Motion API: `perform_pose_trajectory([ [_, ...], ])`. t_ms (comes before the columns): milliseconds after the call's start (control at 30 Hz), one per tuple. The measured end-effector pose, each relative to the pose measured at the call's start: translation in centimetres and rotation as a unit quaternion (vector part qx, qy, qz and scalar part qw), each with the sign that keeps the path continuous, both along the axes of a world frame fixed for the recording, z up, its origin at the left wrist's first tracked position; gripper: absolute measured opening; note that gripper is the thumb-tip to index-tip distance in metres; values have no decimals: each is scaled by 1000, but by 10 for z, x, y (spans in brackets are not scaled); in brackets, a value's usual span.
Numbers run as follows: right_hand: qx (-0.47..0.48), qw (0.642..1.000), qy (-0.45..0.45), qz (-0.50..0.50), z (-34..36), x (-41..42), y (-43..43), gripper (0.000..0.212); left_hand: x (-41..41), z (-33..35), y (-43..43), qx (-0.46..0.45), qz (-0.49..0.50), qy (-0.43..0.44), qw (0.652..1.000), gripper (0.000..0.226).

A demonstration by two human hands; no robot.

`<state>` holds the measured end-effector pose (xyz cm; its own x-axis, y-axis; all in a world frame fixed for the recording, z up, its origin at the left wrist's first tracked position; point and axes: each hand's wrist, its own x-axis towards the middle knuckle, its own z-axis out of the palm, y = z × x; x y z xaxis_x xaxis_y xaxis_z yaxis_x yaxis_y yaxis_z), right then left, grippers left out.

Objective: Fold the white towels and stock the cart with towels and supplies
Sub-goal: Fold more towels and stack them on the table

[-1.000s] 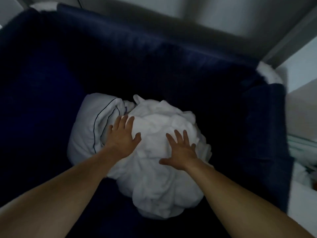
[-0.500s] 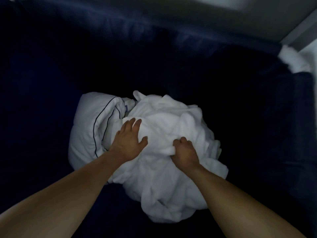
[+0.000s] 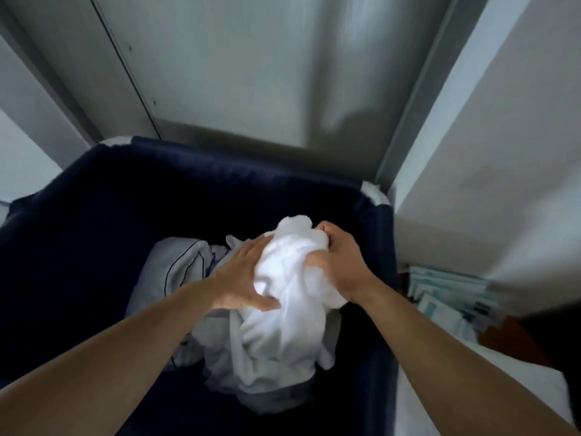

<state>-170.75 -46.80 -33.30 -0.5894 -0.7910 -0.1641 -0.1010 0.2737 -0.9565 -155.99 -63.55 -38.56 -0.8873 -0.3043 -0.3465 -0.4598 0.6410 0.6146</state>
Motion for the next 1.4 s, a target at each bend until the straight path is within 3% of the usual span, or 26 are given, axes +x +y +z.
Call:
perform_pose_trajectory([
  [67,-73,997,-27,0,43,-2,12,29,-12,33,18,45,63,79,994,120],
  [167,-144,986,-73,-34,90,-12,33,10,-30,88,43,55,119,158,979,78],
  [267,-186,980,-56,-52,125,-24,60,38,-45,137,73,89,159,223,958,51],
  [367,-205,978,29,-22,153,-35,96,81,-65,180,101,102,184,272,939,46],
  [533,-137,979,141,44,169,-43,160,119,-89,254,158,167,198,366,894,44],
  [667,-119,982,145,-12,175,-42,196,127,-103,305,207,257,217,428,839,33],
  [800,-165,967,152,-122,203,-50,225,104,-112,333,242,299,202,439,823,39],
  [933,-176,941,200,-210,234,-59,263,80,-123,358,269,313,139,431,835,44],
  [1100,-100,916,276,-275,244,-61,320,90,-131,367,299,327,-19,352,877,38],
  [1200,-41,916,273,-290,226,-57,354,92,-136,343,312,307,-97,316,893,41],
  [1300,-56,925,255,-277,211,-43,378,104,-145,298,327,316,-102,305,893,47],
  [1400,-17,933,239,-270,199,-38,402,86,-153,255,347,330,-89,287,895,47],
])
